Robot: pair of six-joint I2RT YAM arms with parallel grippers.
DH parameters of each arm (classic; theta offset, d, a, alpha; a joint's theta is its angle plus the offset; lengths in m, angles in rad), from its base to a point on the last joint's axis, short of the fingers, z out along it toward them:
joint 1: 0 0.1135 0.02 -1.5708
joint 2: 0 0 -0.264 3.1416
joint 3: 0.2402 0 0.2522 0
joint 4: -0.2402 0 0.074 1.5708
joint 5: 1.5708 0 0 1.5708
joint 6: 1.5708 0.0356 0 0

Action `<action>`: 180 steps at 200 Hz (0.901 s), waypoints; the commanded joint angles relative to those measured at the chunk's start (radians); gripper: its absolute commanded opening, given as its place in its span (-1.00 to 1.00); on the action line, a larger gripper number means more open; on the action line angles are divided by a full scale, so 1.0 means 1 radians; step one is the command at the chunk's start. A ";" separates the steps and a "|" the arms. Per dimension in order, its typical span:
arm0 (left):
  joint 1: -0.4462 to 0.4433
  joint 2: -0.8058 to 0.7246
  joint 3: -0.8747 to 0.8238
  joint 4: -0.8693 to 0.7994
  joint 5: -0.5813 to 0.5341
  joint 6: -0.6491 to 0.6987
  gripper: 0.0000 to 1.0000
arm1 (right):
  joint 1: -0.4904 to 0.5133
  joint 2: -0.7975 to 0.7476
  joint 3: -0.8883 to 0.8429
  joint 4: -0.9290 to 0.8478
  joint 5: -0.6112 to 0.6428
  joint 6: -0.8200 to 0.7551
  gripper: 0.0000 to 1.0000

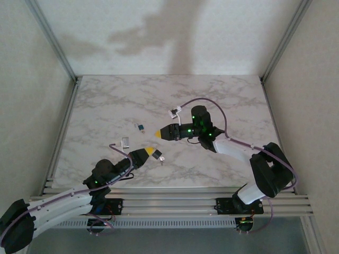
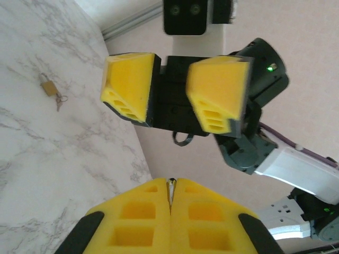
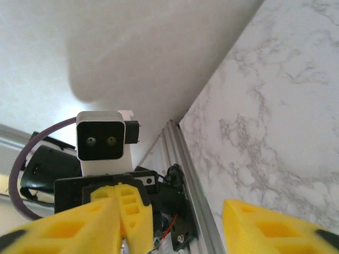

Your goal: Lock with the key

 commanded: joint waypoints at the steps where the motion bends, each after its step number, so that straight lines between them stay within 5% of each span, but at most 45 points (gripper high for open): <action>1: 0.013 0.018 -0.008 0.035 0.022 -0.019 -1.00 | -0.017 -0.072 0.023 -0.114 0.092 -0.098 0.36; 40: 0.042 0.080 0.004 0.062 0.064 -0.024 -1.00 | -0.036 -0.143 0.028 -0.243 0.166 -0.165 0.97; 143: 0.145 0.292 0.062 0.179 0.201 -0.042 -1.00 | -0.095 -0.323 -0.085 -0.347 0.492 -0.169 0.98; 180: 0.175 0.367 0.078 0.252 0.239 -0.061 -1.00 | -0.119 -0.329 -0.108 -0.341 0.514 -0.118 0.98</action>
